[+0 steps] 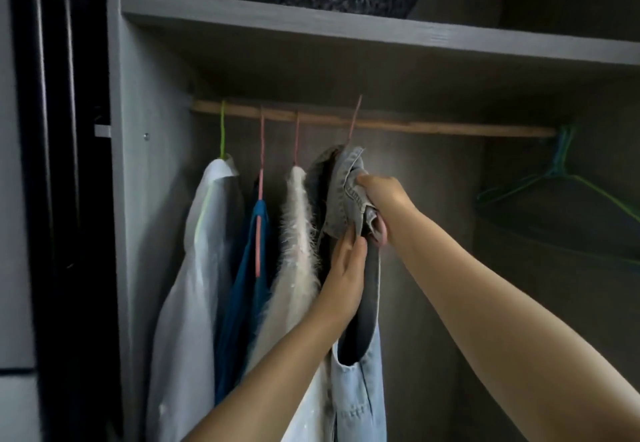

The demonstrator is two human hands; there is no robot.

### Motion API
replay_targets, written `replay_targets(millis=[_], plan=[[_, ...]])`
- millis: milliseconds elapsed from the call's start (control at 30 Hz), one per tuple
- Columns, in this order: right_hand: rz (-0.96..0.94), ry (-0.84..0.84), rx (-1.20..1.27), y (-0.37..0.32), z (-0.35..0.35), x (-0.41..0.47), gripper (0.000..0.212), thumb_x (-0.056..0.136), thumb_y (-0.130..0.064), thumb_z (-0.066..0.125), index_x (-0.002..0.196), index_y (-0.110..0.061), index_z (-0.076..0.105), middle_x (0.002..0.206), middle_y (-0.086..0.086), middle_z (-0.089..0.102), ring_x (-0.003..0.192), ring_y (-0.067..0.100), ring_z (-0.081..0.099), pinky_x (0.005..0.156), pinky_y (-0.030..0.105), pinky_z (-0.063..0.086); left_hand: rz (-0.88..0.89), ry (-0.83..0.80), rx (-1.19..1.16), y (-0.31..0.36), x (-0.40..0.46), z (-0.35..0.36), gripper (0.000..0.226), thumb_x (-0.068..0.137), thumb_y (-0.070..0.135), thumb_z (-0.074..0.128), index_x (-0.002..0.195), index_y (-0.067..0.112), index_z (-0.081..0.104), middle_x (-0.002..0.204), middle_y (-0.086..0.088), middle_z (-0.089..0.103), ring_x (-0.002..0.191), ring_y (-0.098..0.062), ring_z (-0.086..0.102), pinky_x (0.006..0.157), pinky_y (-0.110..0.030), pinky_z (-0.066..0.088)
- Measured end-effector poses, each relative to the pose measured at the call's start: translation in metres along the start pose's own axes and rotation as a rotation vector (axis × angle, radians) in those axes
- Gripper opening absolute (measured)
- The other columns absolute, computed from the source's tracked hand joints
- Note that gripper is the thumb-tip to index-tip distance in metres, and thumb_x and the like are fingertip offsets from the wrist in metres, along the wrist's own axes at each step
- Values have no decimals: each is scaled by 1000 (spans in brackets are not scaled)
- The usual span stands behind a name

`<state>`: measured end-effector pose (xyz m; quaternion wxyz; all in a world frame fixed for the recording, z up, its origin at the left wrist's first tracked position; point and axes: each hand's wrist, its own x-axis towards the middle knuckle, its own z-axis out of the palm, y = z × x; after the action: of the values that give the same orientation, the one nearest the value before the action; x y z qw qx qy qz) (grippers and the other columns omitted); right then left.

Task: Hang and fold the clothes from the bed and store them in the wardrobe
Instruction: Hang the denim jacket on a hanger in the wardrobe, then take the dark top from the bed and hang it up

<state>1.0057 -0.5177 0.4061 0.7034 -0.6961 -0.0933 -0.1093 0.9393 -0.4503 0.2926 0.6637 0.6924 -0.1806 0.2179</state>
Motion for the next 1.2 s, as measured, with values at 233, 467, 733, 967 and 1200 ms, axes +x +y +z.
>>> replay_targets(millis=[233, 467, 733, 967, 1200], plan=[[38, -7, -79, 40, 4, -3, 27, 98, -26, 52, 107, -4, 64, 84, 12, 66, 68, 24, 63, 56, 27, 50, -80, -79, -15, -31, -29, -9, 46, 105, 40, 27, 150, 32, 26, 149, 24, 29, 137, 9, 24, 115, -18, 17], [-146, 28, -260, 77, -42, -51, 23, 101, -28, 42, 117, -21, 58, 84, 0, 62, 65, 10, 57, 61, 25, 49, 9, 74, -104, -37, -44, 11, 37, 106, 20, 32, 140, 21, 46, 139, 12, 50, 131, 2, 42, 108, -13, 30], [59, 166, -460, 168, -178, -133, 29, 101, -20, 38, 126, -23, 52, 81, -6, 60, 59, 6, 56, 52, 18, 48, 340, 249, 14, -58, -104, 83, 23, 96, 24, 38, 115, 25, 50, 103, 5, 49, 91, -9, 51, 81, -19, 43], [312, 365, -506, 246, -319, -280, 28, 98, -10, 42, 120, -23, 53, 81, -1, 60, 62, 14, 57, 53, 18, 47, 156, -257, 84, -88, -206, 210, 21, 96, 15, 39, 106, 23, 56, 102, 14, 52, 93, 1, 53, 78, -11, 42], [608, 674, -541, 260, -480, -480, 30, 97, -16, 43, 124, -23, 53, 91, 1, 64, 68, 13, 63, 61, 24, 51, 46, -755, 106, -75, -335, 379, 19, 97, 4, 48, 109, 8, 61, 107, -4, 56, 91, -9, 53, 80, -1, 37]])
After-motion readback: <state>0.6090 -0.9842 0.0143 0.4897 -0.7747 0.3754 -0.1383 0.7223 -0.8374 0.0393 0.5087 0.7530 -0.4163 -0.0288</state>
